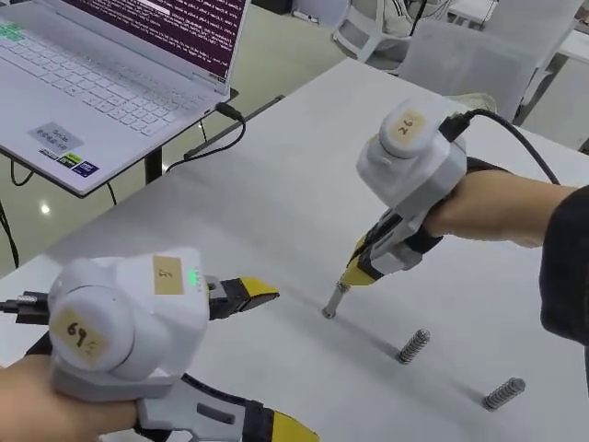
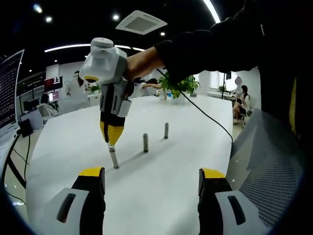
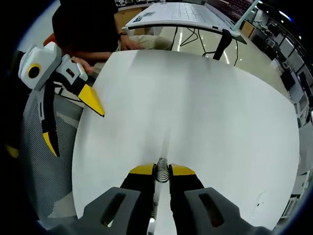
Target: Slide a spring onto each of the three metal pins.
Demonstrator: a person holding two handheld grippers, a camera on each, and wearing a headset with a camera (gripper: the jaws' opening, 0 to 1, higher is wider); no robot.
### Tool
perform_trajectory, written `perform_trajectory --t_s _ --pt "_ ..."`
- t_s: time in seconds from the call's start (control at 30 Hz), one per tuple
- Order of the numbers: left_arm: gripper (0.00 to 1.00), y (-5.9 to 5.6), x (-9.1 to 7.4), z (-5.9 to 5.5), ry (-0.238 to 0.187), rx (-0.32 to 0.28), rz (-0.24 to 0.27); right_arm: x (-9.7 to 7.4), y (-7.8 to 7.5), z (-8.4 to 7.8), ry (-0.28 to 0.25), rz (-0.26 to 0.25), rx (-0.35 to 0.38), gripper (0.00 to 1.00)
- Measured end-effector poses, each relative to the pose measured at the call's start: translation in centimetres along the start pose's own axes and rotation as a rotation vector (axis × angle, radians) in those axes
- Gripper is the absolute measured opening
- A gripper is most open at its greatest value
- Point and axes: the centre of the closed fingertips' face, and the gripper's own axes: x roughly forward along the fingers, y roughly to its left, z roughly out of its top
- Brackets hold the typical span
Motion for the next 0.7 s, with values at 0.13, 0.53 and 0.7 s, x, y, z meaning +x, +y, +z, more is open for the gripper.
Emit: perform_trajectory --t_s 0.13,0.53,0.7 --pt "0.75 0.0 0.0 -0.1 0.001 -0.004 0.001 0.6 0.1 -0.2 0.011 0.008 0.004 0.08" --pt "0.74 0.1 -0.1 -0.3 0.004 -0.007 0.004 2.6 0.9 -1.1 0.043 0.03 -0.001 0.08" --pt "0.74 0.1 -0.1 -0.3 0.003 -0.007 0.007 3.7 1.3 -1.7 0.058 0.036 -0.011 0.08"
